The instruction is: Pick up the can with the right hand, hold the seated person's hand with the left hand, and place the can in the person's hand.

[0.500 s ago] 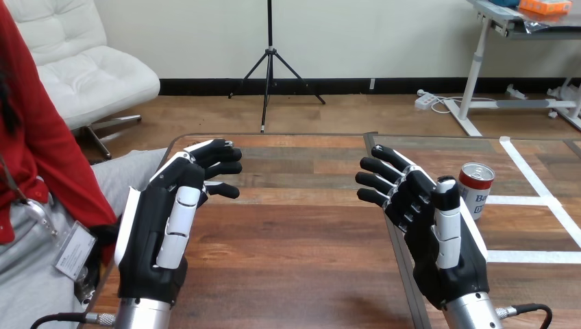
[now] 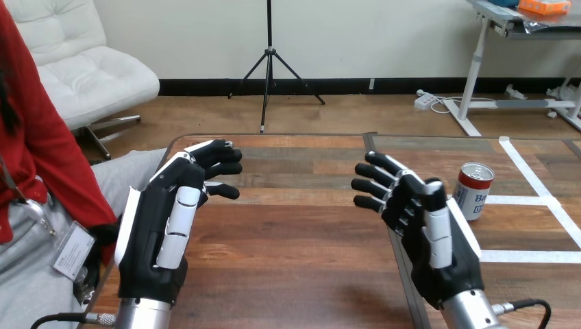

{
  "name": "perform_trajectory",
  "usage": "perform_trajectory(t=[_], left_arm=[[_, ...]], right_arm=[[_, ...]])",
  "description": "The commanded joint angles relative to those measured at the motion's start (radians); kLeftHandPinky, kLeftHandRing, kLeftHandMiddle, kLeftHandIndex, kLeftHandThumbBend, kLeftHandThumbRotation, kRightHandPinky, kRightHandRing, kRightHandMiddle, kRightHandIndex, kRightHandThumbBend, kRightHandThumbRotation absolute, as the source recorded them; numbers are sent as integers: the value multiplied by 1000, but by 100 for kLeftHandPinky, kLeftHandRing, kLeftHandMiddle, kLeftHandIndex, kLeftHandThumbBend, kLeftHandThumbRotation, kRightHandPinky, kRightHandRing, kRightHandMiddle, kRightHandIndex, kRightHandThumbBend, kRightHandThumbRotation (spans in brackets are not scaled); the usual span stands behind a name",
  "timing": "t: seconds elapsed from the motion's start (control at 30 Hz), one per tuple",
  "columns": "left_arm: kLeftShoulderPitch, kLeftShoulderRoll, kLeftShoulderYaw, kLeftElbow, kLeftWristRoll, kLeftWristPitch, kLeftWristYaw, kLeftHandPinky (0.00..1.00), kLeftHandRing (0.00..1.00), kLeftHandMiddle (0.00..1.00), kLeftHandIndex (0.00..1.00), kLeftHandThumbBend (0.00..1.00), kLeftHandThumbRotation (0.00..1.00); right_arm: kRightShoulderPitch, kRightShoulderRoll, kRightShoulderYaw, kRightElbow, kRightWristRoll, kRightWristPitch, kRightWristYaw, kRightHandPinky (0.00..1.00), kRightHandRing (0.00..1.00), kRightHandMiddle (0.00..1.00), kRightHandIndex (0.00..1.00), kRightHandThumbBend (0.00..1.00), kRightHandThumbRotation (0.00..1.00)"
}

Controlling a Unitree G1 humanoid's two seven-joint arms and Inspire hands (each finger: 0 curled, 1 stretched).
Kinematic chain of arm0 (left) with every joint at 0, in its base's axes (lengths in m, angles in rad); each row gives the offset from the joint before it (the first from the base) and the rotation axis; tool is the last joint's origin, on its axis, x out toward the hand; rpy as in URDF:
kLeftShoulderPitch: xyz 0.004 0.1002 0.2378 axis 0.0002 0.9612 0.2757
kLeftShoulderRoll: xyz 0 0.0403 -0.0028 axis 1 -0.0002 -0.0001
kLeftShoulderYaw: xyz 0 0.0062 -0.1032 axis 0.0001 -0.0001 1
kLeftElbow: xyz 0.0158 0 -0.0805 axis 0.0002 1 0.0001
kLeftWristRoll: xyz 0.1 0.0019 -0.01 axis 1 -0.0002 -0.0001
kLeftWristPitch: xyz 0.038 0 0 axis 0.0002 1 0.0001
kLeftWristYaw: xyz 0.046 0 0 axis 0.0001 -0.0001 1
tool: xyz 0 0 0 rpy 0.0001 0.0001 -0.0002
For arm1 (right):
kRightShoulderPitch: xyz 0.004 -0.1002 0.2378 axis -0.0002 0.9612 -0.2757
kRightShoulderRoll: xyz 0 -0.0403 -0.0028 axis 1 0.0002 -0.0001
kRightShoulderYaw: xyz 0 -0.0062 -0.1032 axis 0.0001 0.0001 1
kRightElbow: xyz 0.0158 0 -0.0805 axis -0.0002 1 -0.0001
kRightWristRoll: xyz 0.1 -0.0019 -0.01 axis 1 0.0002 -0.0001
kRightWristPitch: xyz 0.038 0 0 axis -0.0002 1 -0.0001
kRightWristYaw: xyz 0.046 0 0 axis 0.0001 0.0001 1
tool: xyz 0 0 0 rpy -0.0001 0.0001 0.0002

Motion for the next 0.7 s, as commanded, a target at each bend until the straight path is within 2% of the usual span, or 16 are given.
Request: perform_trajectory(t=[0.0,0.2,0.43,0.67], left_arm=[[-51,-5,-4,-13,1,4,-4,54,69,70,68,60,93],[-51,-6,-4,-16,5,12,0,54,68,69,67,62,93],[-55,-4,0,-11,15,9,5,53,68,69,67,63,93],[-60,-2,2,-7,15,6,4,53,68,68,66,62,93]], right_arm=[[-161,-37,-18,65,-28,12,-14,80,86,86,87,92,100],[-250,-62,-33,166,-59,-12,-30,82,89,88,88,92,100],[-350,-98,-42,264,-118,-27,-95,83,89,88,88,90,100],[-434,-125,-59,341,-120,-31,-124,85,89,88,89,89,100]])
